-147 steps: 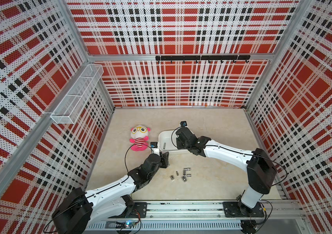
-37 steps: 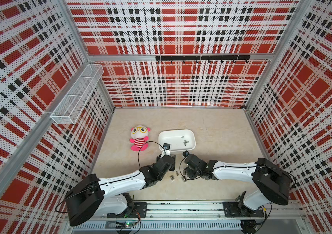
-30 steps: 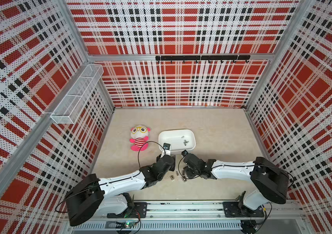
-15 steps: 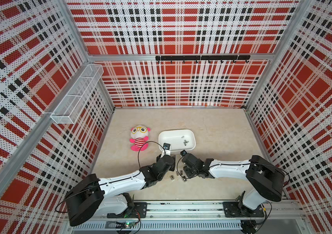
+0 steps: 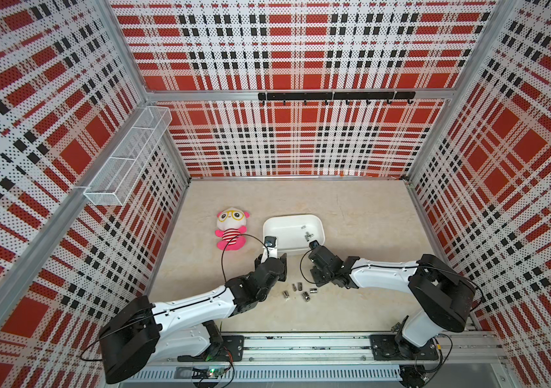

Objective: Put the socket on the desktop into the storage box
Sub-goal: Pick up the socket head from the center of the board.

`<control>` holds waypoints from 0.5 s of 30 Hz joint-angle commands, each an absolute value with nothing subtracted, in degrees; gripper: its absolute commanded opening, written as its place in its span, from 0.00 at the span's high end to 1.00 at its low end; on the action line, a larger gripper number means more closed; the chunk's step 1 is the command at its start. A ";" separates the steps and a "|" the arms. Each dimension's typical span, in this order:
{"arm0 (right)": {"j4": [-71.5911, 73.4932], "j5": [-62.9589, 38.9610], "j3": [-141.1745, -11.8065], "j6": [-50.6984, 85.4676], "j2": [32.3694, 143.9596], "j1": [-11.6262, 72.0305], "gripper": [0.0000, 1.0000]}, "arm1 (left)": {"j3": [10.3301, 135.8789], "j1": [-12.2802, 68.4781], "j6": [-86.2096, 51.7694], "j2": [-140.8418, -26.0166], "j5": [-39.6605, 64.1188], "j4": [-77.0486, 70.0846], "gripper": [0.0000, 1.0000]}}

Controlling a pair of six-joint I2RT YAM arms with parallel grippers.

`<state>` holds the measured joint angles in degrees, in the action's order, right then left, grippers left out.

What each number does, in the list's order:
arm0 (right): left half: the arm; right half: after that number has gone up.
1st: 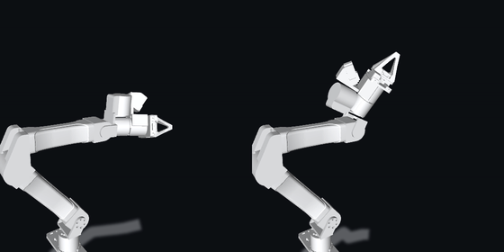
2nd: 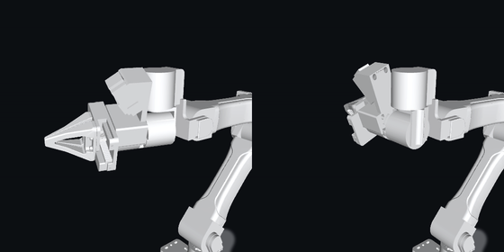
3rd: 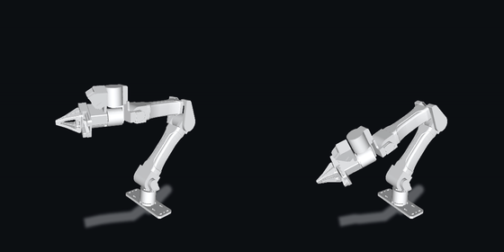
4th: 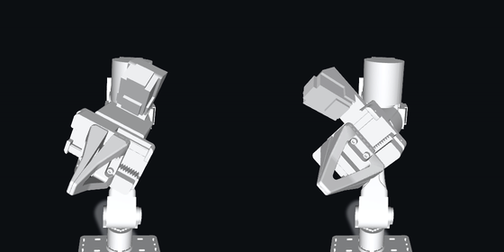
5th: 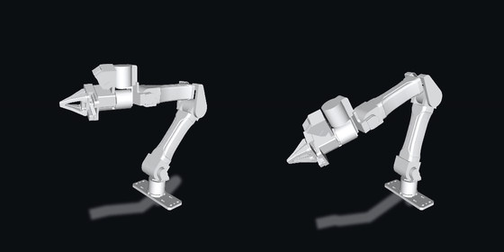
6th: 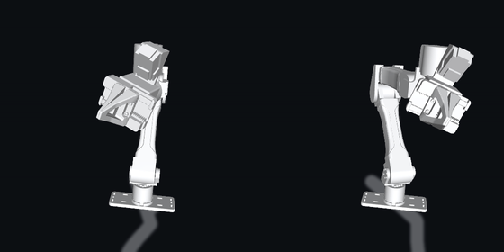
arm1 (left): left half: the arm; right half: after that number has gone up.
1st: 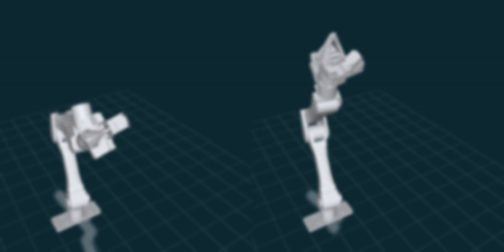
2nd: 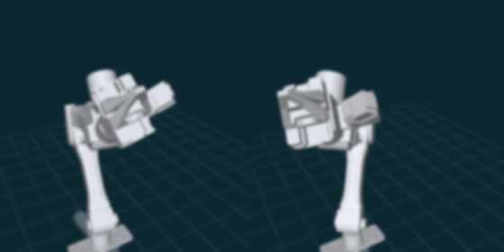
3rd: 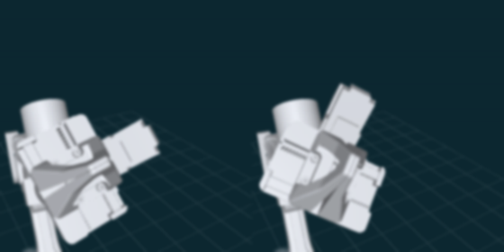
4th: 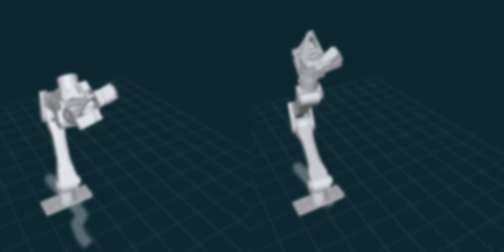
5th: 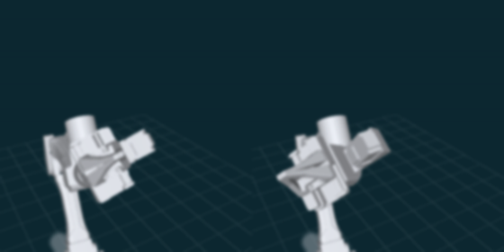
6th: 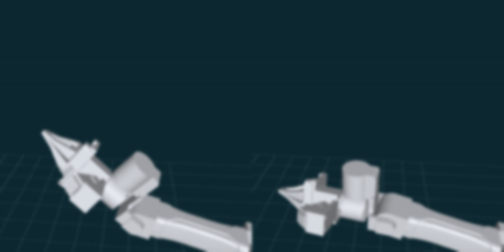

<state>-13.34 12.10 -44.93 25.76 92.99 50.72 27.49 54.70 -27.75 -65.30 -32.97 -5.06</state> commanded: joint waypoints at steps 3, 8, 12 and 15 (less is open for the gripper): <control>-13.14 9.54 -42.23 26.08 89.28 50.88 0.84 | 25.79 53.67 -28.83 -62.27 -34.66 -4.89 0.50; -12.36 7.89 -41.75 25.50 88.18 50.89 0.86 | 25.37 53.18 -28.96 -61.29 -33.84 -5.27 0.50; -11.13 6.56 -40.76 24.96 85.81 50.89 0.89 | 25.32 53.09 -28.93 -61.31 -33.62 -5.24 0.50; -10.08 5.84 -39.40 24.53 81.71 50.89 0.95 | 24.97 52.99 -28.87 -60.87 -33.49 -5.65 0.50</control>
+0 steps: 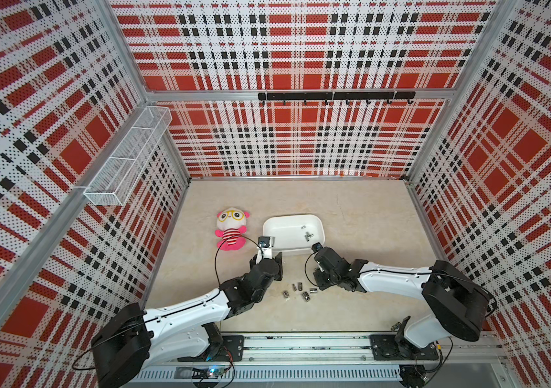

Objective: Put the socket on the desktop into the storage box
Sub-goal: Place the socket head in the storage box.

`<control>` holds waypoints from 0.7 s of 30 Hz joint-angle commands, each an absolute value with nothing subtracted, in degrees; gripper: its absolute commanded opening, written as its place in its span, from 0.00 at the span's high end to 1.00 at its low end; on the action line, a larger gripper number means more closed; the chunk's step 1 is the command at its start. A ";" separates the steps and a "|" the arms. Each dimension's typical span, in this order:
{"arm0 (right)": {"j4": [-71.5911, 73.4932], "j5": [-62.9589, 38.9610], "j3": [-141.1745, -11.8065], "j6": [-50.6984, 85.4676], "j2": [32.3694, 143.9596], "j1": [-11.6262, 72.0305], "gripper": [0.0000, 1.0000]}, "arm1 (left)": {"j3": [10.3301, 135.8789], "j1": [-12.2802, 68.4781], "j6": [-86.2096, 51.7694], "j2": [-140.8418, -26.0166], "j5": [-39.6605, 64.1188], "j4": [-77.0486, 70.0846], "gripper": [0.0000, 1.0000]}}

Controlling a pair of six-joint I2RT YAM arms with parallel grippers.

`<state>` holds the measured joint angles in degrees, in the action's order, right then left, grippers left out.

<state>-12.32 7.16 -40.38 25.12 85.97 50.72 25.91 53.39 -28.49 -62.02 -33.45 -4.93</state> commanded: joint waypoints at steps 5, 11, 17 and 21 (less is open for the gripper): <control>-8.61 5.70 -37.28 23.98 75.72 50.89 0.99 | 23.90 52.06 -29.03 -59.06 -33.40 -6.24 0.50; -13.25 8.04 -41.16 26.34 73.43 50.89 1.00 | 21.46 51.18 -29.14 -55.76 -32.43 -8.40 0.49; -20.08 14.65 -52.54 28.28 78.46 50.76 0.99 | 21.19 50.79 -28.85 -55.01 -29.98 -9.11 0.49; -22.07 14.67 -61.59 28.65 85.56 49.21 0.97 | 20.74 50.88 -28.65 -55.15 -28.68 -10.15 0.49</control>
<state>-19.31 12.64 -56.42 27.55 81.30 50.24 21.56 51.07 -28.91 -55.72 -30.37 -8.01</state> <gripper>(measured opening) 0.202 0.510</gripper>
